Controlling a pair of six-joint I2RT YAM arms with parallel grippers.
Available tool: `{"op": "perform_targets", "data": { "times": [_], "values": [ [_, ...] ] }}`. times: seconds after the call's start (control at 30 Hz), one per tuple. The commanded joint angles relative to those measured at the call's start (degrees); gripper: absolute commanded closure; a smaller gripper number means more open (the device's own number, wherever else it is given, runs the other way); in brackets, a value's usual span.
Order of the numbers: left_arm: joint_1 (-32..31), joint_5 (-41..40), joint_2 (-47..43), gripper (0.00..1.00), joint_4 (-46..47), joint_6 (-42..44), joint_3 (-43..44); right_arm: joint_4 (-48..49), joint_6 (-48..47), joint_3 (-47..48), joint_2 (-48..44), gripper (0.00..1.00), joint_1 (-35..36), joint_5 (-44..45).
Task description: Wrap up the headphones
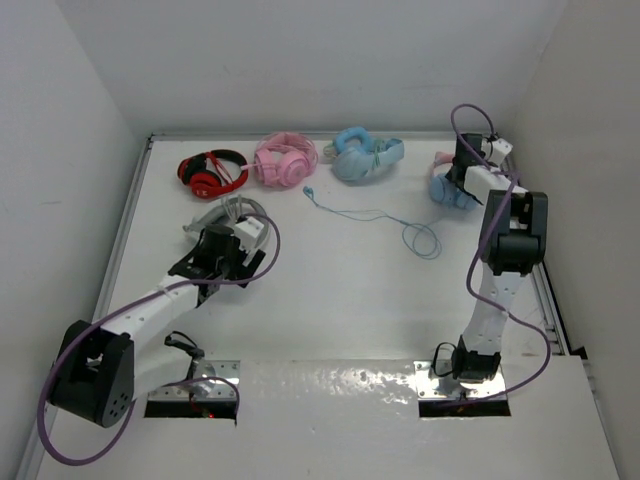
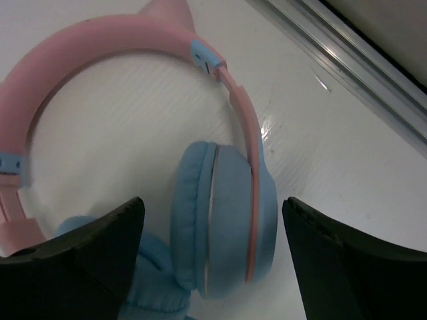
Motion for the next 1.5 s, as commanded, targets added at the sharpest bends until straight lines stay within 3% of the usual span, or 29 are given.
{"op": "perform_targets", "data": {
  "times": [0.0,0.1,0.23,0.27,0.3,0.43,0.53,0.6,0.63,0.67,0.77,0.9,1.1,1.17,1.33,1.47],
  "values": [
    [0.53,1.83,0.15,0.05,0.65,0.70,2.35,-2.08,2.48,1.13,1.17,0.19,-0.19,1.60],
    [0.44,2.19,0.24,0.05,0.30,0.96,2.44,0.37,2.74,-2.90,0.39,0.30,-0.28,0.99],
    [0.44,1.49,0.33,0.05,0.21,0.61,2.44,8.17,-0.14,-10.02,-3.64,0.76,-0.19,2.64],
    [0.44,1.40,0.33,0.05,0.30,0.61,2.53,9.68,-1.46,-11.69,-4.87,0.94,-0.11,3.00],
    [0.44,0.96,0.24,0.05,0.04,0.70,2.88,11.44,-5.30,-15.45,-8.28,1.00,0.24,3.09],
    [0.44,0.87,0.41,0.05,-7.94,1.66,9.89,25.56,-18.59,-28.64,-21.82,1.00,4.45,7.64],
    [0.35,5.07,1.38,0.05,-19.19,2.72,22.36,33.68,-25.72,-40.16,-36.75,1.00,9.29,15.04],
    [0.09,11.39,1.99,0.05,-24.55,3.33,32.99,33.87,-27.39,-46.48,-45.53,1.00,11.13,11.99],
    [-0.35,15.16,2.95,0.05,-29.28,3.51,39.38,32.48,-28.36,-49.39,-54.19,1.00,11.58,4.92],
    [-0.78,16.33,3.40,0.04,-31.50,3.77,42.32,32.37,-28.37,-49.42,-58.11,1.00,12.02,4.85],
    [-3.93,16.26,5.07,0.04,-36.87,2.90,51.38,34.31,-32.65,-53.45,-68.06,1.00,14.91,-6.37],
    [-10.88,10.11,8.49,0.04,-41.00,-0.08,58.86,28.53,-35.57,-49.69,-70.02,1.00,24.04,-19.29],
    [-14.06,13.09,11.31,0.02,-43.56,-1.76,64.40,32.18,-43.30,-45.29,-64.40,1.00,44.35,-18.62],
    [-14.59,9.87,11.14,0.02,-42.16,-2.63,63.45,33.86,-44.80,-43.71,-61.42,1.00,49.52,-18.96],
    [-14.59,-6.12,14.38,0.04,-38.72,-5.71,55.72,41.60,-45.86,-41.69,-52.71,1.00,55.78,-17.92],
    [-14.59,-10.90,14.74,0.05,-38.73,-6.07,52.20,42.30,-45.86,-39.92,-50.85,1.00,57.02,-16.25]
  ]
}}
